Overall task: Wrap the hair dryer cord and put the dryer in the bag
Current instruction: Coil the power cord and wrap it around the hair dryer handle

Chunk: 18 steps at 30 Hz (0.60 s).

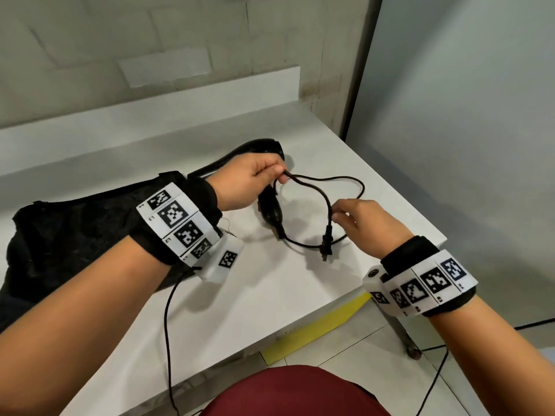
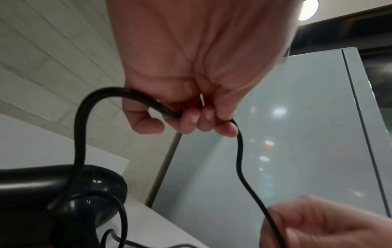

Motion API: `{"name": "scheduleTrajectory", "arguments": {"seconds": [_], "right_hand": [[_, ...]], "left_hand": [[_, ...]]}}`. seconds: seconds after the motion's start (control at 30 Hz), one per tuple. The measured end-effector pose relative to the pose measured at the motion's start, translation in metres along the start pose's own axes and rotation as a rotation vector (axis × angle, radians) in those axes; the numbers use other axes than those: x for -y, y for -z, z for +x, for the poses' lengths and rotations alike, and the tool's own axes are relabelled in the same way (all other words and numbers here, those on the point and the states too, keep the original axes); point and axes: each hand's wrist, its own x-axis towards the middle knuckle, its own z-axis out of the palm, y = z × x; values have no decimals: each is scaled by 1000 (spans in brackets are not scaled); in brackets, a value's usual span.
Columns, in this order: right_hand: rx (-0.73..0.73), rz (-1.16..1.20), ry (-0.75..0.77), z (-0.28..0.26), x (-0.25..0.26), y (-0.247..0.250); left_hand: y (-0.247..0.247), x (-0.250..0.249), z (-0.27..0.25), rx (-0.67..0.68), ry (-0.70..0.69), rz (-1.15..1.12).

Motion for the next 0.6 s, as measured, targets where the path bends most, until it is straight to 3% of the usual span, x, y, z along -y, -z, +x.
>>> {"name": "scheduleTrajectory", "arguments": {"seconds": [0.2,0.3,0.4,0.6], "right_hand": [[-58,1,-79,32,-34,21],[12,-70,-122,53,-47,27],[153,-206,-153,76,-54,24],[266,-323,-160,109,-56,17]], "left_hand": [[26,-5,23,-161,6,-79],[25,-8,35,-198,-16,-51],[17,-7,47,-141,-20,39],[1,-11,62,28,-51,234]]}}
